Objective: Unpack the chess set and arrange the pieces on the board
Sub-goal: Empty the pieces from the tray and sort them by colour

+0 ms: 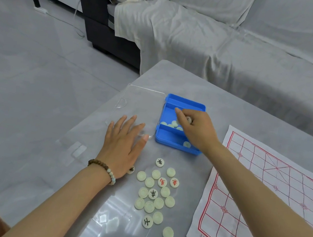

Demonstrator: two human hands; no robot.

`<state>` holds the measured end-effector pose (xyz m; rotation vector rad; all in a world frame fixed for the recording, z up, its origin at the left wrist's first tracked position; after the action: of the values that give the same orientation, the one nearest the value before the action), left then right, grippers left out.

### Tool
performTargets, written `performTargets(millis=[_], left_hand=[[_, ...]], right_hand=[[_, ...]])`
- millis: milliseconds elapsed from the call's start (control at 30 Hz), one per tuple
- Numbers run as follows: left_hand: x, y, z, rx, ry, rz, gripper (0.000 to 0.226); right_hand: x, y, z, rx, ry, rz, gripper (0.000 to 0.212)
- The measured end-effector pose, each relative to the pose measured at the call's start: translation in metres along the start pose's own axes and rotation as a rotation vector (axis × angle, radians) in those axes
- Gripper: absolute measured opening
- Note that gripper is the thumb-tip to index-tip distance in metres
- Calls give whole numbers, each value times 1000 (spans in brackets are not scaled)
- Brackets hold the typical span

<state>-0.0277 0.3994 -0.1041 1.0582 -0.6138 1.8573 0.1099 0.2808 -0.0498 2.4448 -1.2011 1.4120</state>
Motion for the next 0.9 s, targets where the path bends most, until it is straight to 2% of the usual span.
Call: performTargets(millis=[100, 200, 300, 400, 533, 633, 733, 900], left_hand=[[4, 2, 1, 4, 63, 25, 83], [6, 6, 7, -14, 72, 29, 84], [4, 12, 13, -31, 61, 9, 77], [3, 15, 13, -19, 35, -6, 68], [3, 19, 13, -23, 13, -11, 67], [3, 21, 14, -30, -3, -18, 65], [2, 24, 13, -32, -16, -23, 68], [1, 27, 14, -46, -29, -13, 69]], right_hand=[[-12, 48, -11, -44, -22, -34, 46], [-23, 86, -1, -77, 202, -103, 41], [-26, 96, -1, -6, 347, -155, 30], [-27, 100, -2, 50, 331, -154, 26], [-19, 116, 0, 50, 192, -139, 46], [-28, 134, -3, 17, 178, -272, 57], [-44, 145, -14, 6, 230, -360, 64], [-56, 149, -23, -53, 227, -376, 65]])
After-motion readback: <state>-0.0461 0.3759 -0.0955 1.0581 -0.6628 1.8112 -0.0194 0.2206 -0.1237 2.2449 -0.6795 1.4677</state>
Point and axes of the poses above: each hand's wrist, its own y-axis away from the middle knuckle, its own x-axis out of the back of the hand, z = x × y, the point moved 9 cm from there along -y, towards the middle knuckle, and after that the axes turned 9 degrees about x, right-handed, at the moved point
